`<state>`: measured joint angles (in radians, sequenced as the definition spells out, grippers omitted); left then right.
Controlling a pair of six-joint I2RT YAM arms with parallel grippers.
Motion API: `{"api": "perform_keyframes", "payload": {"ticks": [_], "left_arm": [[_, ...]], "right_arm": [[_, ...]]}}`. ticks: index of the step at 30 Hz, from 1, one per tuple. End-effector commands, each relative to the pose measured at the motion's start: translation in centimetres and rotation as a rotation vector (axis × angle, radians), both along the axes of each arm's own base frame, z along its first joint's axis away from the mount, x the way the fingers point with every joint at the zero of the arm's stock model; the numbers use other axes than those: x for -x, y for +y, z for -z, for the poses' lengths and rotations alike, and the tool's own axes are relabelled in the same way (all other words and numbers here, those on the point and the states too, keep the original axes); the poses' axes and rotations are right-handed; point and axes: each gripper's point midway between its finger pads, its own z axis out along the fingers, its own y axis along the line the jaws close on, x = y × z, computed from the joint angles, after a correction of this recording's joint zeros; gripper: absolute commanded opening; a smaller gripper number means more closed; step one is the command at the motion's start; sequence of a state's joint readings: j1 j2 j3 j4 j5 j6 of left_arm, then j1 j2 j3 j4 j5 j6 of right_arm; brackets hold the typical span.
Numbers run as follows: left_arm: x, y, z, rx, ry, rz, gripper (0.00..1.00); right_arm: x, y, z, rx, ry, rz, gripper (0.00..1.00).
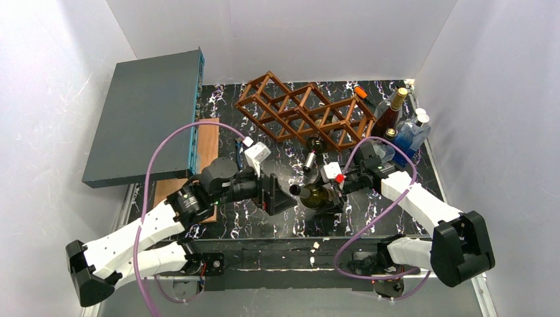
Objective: Take the wine bottle off the wine rack
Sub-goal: Pick up the wine bottle from the wine rack.
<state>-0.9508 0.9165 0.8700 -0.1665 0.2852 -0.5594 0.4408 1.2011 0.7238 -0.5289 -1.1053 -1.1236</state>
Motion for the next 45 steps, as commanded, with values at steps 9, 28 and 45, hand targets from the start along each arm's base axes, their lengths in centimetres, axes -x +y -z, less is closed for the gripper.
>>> {"api": "perform_keyframes", "payload": {"ticks": [9, 28, 45], "left_arm": [[-1.8, -0.5, -3.5, 0.071, -0.518, 0.099, 0.98], [-4.3, -4.6, -2.5, 0.141, -0.766, 0.077, 0.93], [-5.7, -5.5, -1.6, 0.173, -0.697, -0.002, 0.66]], "right_arm": [[-0.3, 0.9, -4.7, -0.171, 0.096, -0.005, 0.33], [-0.5, 0.7, -4.4, -0.179, 0.126, 0.006, 0.33], [-0.5, 0.6, -4.2, -0.181, 0.129, 0.008, 0.34]]}}
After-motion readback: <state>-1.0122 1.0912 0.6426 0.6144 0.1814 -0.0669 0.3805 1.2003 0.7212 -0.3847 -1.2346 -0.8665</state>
